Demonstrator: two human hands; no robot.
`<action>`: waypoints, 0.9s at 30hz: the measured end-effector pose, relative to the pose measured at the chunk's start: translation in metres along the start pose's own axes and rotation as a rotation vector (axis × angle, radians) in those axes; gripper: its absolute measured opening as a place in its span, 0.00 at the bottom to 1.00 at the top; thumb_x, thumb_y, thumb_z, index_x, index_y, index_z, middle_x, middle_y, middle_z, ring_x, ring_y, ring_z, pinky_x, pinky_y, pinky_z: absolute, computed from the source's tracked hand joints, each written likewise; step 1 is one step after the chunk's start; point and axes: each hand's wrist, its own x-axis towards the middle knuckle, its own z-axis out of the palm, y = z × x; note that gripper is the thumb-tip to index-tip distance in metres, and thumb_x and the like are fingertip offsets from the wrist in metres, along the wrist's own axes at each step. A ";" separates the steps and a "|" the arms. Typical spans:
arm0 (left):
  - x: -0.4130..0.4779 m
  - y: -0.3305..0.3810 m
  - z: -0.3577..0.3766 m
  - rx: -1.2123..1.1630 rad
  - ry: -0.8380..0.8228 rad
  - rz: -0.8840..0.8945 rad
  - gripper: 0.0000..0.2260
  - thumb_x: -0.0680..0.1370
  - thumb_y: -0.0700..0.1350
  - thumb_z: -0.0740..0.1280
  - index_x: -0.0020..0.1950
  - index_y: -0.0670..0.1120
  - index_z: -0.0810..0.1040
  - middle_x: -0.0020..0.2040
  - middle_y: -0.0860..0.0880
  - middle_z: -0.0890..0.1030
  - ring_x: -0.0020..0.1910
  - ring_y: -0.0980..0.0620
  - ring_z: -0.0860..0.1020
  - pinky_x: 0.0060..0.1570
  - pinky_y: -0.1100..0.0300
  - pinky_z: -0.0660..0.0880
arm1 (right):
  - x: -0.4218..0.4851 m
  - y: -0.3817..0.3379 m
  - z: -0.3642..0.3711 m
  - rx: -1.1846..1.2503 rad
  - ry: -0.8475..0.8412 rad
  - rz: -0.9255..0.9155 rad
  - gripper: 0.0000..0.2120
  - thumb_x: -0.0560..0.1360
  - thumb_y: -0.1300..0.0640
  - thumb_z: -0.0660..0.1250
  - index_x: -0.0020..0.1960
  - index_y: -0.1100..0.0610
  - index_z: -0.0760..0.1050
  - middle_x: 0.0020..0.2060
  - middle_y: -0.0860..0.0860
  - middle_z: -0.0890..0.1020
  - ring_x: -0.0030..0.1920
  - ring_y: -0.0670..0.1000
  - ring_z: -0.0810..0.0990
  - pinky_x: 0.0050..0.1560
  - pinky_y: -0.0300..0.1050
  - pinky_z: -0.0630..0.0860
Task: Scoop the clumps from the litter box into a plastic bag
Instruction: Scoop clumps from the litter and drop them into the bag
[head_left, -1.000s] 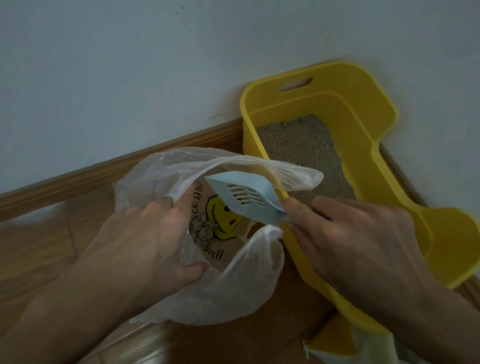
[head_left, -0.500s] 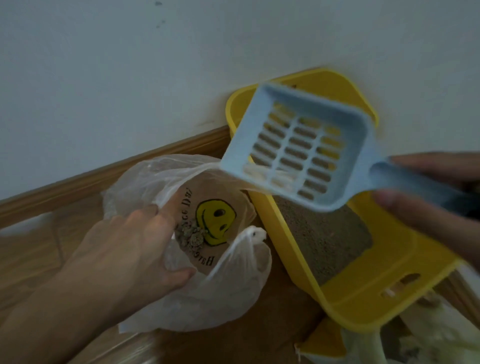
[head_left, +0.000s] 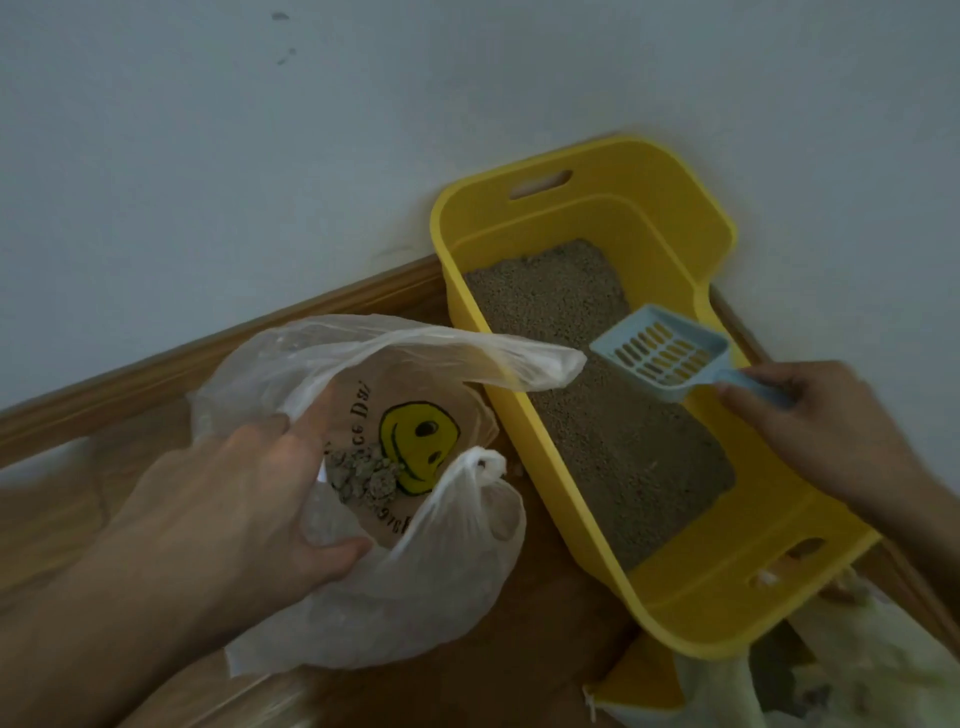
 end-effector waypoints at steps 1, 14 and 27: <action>0.000 0.000 0.001 0.009 0.008 -0.001 0.50 0.64 0.75 0.62 0.69 0.59 0.31 0.49 0.58 0.73 0.48 0.55 0.75 0.44 0.58 0.76 | 0.002 0.008 0.008 -0.040 -0.045 0.013 0.11 0.77 0.50 0.66 0.54 0.54 0.83 0.24 0.48 0.75 0.24 0.49 0.73 0.24 0.41 0.63; 0.008 -0.010 0.014 -0.017 0.045 0.035 0.52 0.60 0.77 0.60 0.66 0.61 0.26 0.49 0.57 0.78 0.48 0.53 0.78 0.45 0.54 0.78 | 0.001 0.040 0.062 -0.063 -0.422 -0.002 0.10 0.79 0.51 0.64 0.49 0.54 0.81 0.27 0.49 0.75 0.22 0.42 0.67 0.21 0.33 0.61; 0.011 -0.007 0.021 -0.009 0.058 0.039 0.54 0.55 0.79 0.55 0.65 0.62 0.21 0.45 0.57 0.77 0.46 0.53 0.78 0.43 0.55 0.77 | 0.021 0.006 0.123 0.064 -0.298 -0.048 0.09 0.79 0.51 0.62 0.50 0.56 0.75 0.32 0.49 0.76 0.26 0.45 0.72 0.25 0.39 0.64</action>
